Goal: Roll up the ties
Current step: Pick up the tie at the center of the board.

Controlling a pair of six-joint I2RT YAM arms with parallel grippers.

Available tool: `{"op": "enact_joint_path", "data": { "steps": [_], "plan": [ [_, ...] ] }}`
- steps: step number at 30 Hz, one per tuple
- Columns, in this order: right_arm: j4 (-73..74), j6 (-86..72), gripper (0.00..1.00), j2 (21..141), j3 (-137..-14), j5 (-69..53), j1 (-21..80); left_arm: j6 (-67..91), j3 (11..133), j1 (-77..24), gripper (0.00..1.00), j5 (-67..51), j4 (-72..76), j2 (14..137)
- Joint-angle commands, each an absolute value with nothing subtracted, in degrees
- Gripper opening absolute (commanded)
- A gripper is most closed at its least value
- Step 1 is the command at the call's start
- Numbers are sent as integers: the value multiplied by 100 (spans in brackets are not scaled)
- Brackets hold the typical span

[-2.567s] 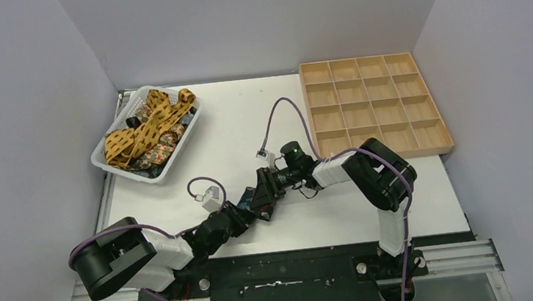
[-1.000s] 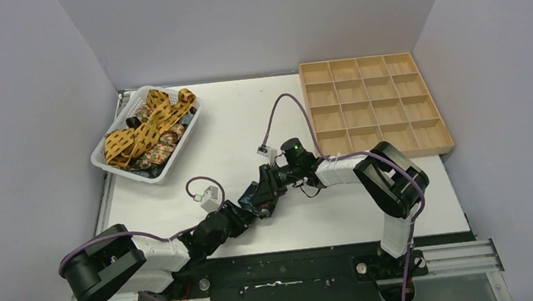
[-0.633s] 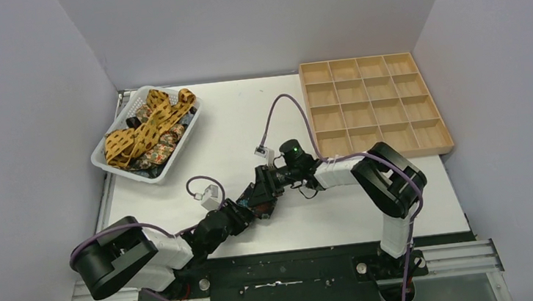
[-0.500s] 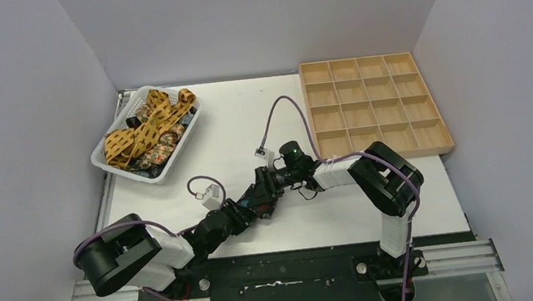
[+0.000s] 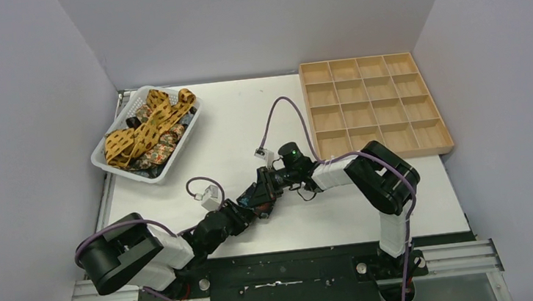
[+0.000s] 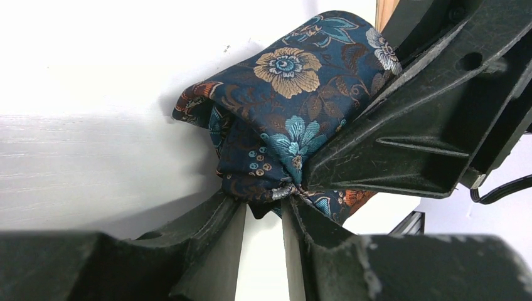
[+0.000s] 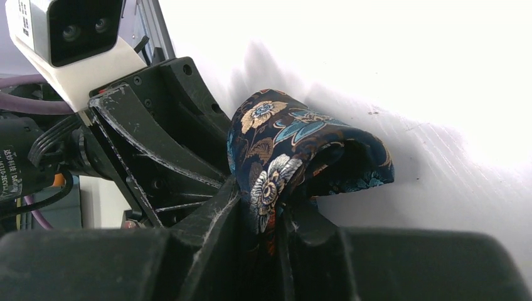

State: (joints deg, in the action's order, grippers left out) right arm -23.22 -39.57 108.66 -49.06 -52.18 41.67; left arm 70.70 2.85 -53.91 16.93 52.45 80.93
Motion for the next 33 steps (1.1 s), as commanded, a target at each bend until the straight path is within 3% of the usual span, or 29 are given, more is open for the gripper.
{"op": "enact_joint_path", "data": {
  "steps": [1,4,9,33],
  "plan": [
    [-2146,-4087,6,10820,-4945,-5811,4635,6981,472,-5335,29,1929,5238,8100],
    [-1981,-4039,0,10685,-4998,-5743,4632,6970,490,-5335,31,1934,5097,8033],
    [-1596,-3872,0,10397,-5070,-5318,4571,6872,592,-5339,39,1837,4699,7846],
    [-1585,-4054,0,10011,-4939,-4720,3886,6908,304,-5388,47,1680,3963,6955]
  ]
}}
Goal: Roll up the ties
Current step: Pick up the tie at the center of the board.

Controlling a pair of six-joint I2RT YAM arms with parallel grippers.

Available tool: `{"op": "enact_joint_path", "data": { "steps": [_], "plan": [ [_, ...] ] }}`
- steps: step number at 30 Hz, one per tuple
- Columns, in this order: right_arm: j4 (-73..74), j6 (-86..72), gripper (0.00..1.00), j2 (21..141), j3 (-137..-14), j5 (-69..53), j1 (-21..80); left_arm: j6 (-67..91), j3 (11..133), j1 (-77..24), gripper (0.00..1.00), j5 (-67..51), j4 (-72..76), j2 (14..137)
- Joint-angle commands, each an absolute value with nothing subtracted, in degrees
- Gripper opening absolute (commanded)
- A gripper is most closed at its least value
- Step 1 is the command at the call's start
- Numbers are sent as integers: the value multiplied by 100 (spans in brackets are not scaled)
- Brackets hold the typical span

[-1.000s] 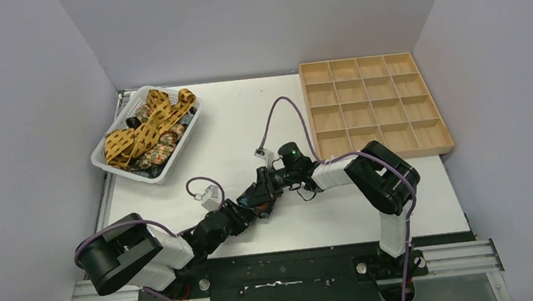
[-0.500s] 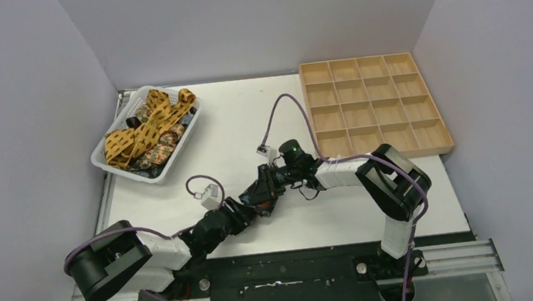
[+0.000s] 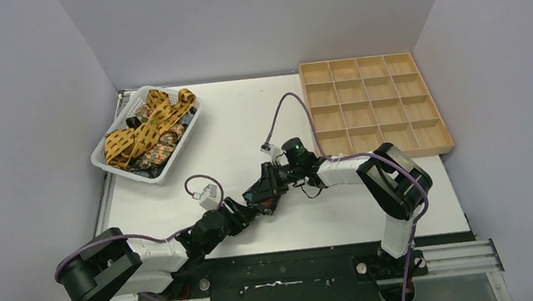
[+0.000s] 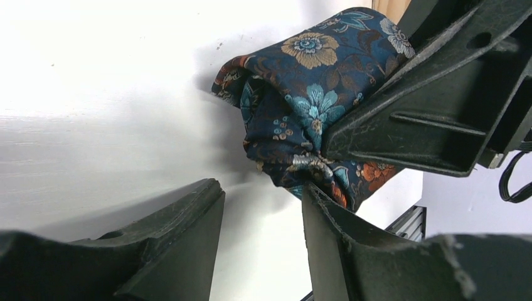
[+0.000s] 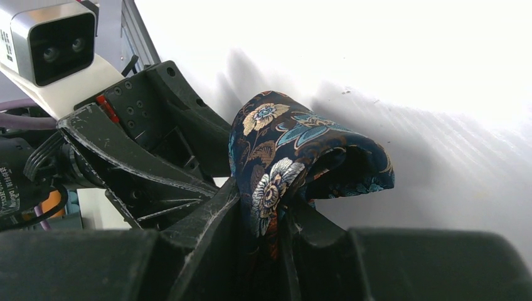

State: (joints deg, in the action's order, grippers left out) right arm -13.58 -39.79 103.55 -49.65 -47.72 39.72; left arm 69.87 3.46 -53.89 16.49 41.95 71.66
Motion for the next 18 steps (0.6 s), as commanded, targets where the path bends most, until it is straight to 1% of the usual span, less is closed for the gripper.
{"op": "enact_joint_path", "data": {
  "steps": [1,8,12,14,18],
  "plan": [
    [-1567,-4040,0,9992,-4952,-4701,3878,6908,285,-5388,47,1671,3944,6888],
    [-1137,-3792,0,9807,-5084,-4361,3843,6870,280,-5388,49,1727,3416,6203],
    [-626,-3516,0,9528,-5271,-3957,3800,6858,258,-5379,50,1765,3074,5866],
    [-286,-3330,0,9352,-5413,-3673,3753,6884,206,-5370,50,1786,2962,5736],
    [655,-2881,0,8975,-5786,-2652,3618,6913,191,-5353,50,1832,2819,5514]
  ]
}}
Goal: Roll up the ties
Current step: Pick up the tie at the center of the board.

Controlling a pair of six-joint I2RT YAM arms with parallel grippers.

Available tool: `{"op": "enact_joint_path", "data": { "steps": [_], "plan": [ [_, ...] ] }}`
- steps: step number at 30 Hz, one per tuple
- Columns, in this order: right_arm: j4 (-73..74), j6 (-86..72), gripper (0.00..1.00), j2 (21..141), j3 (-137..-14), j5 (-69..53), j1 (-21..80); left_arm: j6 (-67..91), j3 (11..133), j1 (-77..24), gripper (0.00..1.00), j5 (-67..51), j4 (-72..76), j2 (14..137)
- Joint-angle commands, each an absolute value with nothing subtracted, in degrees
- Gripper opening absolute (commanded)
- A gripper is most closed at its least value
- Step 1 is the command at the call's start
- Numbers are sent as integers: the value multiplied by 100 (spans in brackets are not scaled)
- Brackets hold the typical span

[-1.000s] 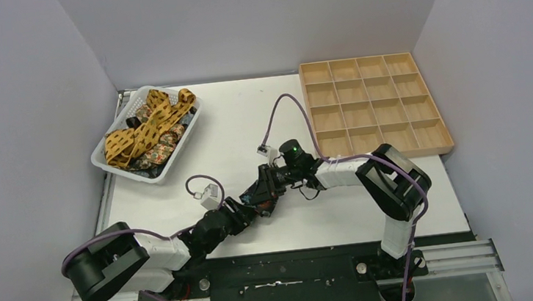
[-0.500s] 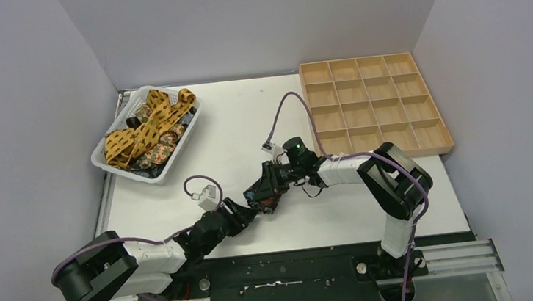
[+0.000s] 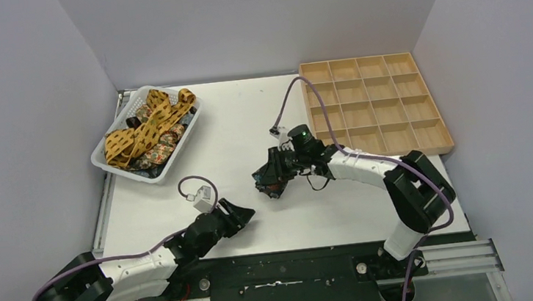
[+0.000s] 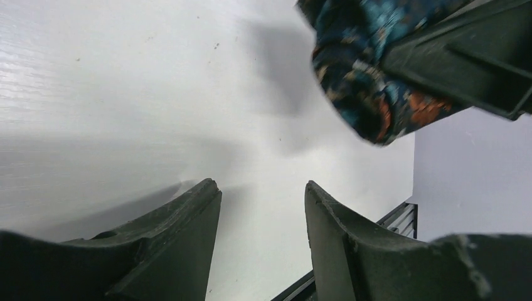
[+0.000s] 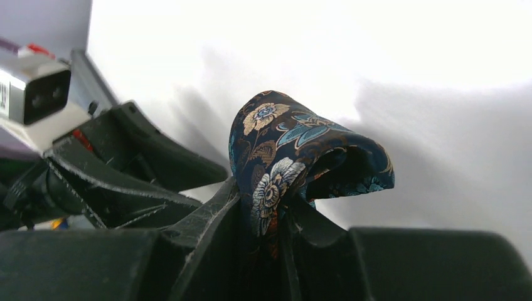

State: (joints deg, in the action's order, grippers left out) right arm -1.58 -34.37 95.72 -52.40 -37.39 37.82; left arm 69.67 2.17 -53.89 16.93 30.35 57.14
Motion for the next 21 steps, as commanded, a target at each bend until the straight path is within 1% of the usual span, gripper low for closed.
{"op": "enact_joint_path", "data": {
  "steps": [1,8,13,15,21],
  "plan": [
    [852,-2808,0,8875,-5868,-2424,3560,6904,205,-5348,50,1836,2778,5485],
    [2147,-2604,0,8196,-6282,-667,2998,6835,319,-5311,50,1763,2679,5435],
    [2899,-2580,0,8014,-6417,541,2571,6770,386,-5235,50,1660,2685,5493],
    [3049,-2558,0,8045,-6437,845,2401,6752,402,-5199,50,1609,2689,5520],
    [3275,-2517,0,8410,-6575,1193,2209,6724,383,-5065,50,1428,2758,5549]
  ]
}}
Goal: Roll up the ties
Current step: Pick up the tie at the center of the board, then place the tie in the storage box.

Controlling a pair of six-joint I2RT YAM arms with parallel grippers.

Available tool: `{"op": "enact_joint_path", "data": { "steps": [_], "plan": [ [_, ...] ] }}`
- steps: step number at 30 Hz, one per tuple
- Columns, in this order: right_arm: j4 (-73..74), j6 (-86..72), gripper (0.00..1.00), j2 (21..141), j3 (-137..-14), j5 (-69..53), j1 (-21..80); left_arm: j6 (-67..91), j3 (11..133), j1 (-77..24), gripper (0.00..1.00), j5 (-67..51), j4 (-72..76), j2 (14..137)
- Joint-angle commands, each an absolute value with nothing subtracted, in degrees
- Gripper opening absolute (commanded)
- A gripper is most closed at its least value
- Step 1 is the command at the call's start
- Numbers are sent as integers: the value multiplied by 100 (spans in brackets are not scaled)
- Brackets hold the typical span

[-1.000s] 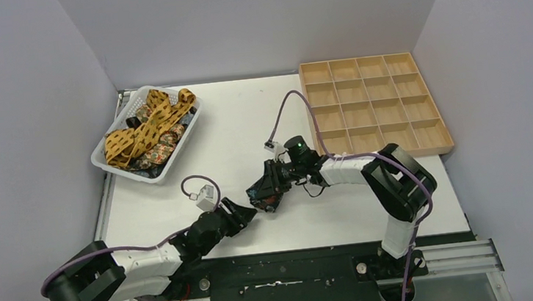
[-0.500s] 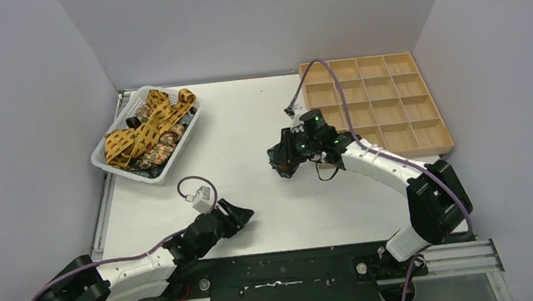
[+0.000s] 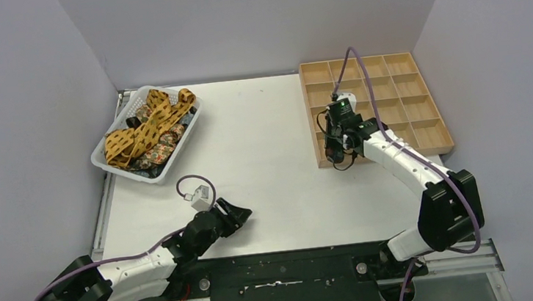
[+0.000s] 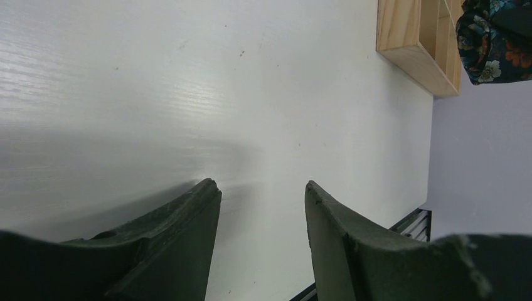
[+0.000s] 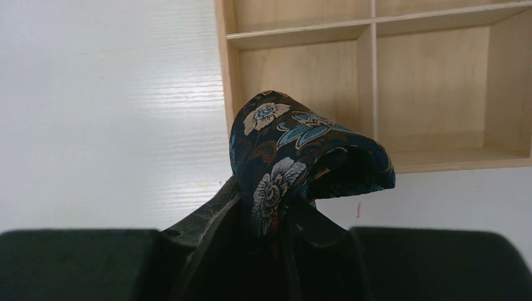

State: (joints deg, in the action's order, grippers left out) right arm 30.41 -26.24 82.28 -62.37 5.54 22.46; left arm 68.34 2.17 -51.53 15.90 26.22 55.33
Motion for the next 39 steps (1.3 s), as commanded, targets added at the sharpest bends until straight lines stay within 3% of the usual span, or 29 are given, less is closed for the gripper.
{"op": "enact_joint_path", "data": {
  "steps": [1,21,34,39],
  "plan": [
    [3275,-2495,0,8501,-6604,1173,2178,6730,374,-5045,50,1406,2764,5553],
    [3131,-2426,0,10642,-7730,620,1609,6706,386,-4745,50,1172,2446,5213],
    [2697,-2783,0,10970,-7448,2290,2083,6715,351,-4659,50,1134,2445,5235],
    [2624,-2901,8,11193,-7425,2383,2220,6689,343,-4653,50,1101,2456,5276]
  ]
}}
